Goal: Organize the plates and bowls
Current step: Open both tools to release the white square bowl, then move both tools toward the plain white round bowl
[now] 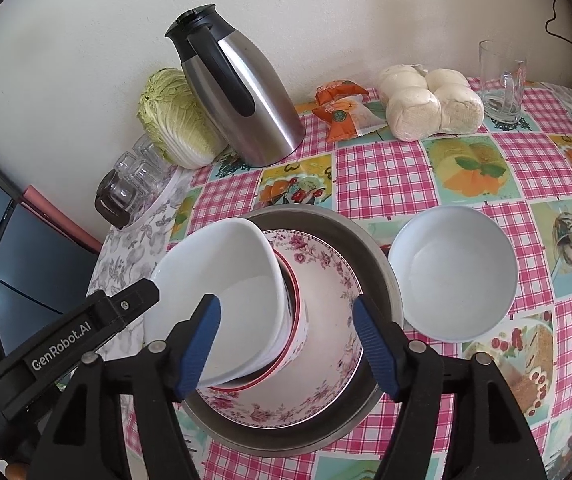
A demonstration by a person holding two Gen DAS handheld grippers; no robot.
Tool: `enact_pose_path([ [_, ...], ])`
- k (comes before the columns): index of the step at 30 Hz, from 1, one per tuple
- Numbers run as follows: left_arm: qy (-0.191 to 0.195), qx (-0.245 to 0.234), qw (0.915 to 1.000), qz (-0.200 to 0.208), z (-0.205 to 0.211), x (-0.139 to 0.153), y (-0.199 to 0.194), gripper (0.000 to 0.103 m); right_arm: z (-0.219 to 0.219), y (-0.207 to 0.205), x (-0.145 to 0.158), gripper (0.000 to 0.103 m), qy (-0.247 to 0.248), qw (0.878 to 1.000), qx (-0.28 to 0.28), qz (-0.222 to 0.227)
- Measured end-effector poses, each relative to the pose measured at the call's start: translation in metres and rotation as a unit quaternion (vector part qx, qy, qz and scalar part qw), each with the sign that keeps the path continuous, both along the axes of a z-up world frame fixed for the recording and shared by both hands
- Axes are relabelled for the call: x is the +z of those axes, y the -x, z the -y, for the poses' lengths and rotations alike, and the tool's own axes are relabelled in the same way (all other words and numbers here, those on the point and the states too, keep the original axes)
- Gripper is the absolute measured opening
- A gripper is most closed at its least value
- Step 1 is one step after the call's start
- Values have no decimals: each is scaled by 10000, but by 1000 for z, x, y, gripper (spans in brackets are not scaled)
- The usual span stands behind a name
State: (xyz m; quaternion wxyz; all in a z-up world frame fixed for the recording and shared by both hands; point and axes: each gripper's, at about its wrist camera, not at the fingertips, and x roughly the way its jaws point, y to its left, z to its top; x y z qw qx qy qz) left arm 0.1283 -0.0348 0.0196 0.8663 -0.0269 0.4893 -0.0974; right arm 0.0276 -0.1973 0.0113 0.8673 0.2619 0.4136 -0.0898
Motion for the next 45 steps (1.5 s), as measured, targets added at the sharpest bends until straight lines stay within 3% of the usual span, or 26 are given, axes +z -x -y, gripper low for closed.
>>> enact_pose_path([
  [3, -53, 97, 9999, 8, -4, -1, -1, 100, 0, 1, 0, 80, 60, 10000, -13, 6],
  [6, -121, 223, 9997, 59, -7, -1, -1, 101, 1, 1, 0, 82, 79, 10000, -5, 28],
  [8, -175, 300, 9993, 103, -9, -1, -1, 103, 2, 1, 1, 92, 116, 9999, -22, 37],
  [14, -331, 777, 9957, 371, -22, 2, 1, 103, 4, 5, 5, 97, 211, 9997, -69, 117],
  [30, 20, 1312, 9904, 442, -36, 13, 16, 103, 16, 18, 23, 98, 69, 9993, -96, 350],
  [36, 146, 1282, 9895, 656, -31, 25, 27, 103, 32, 31, 33, 98, 9, 9983, -203, 550],
  [45, 200, 753, 9896, 1209, 5, 44, 48, 103, 75, 59, 45, 98, 1, 9957, -538, 751],
])
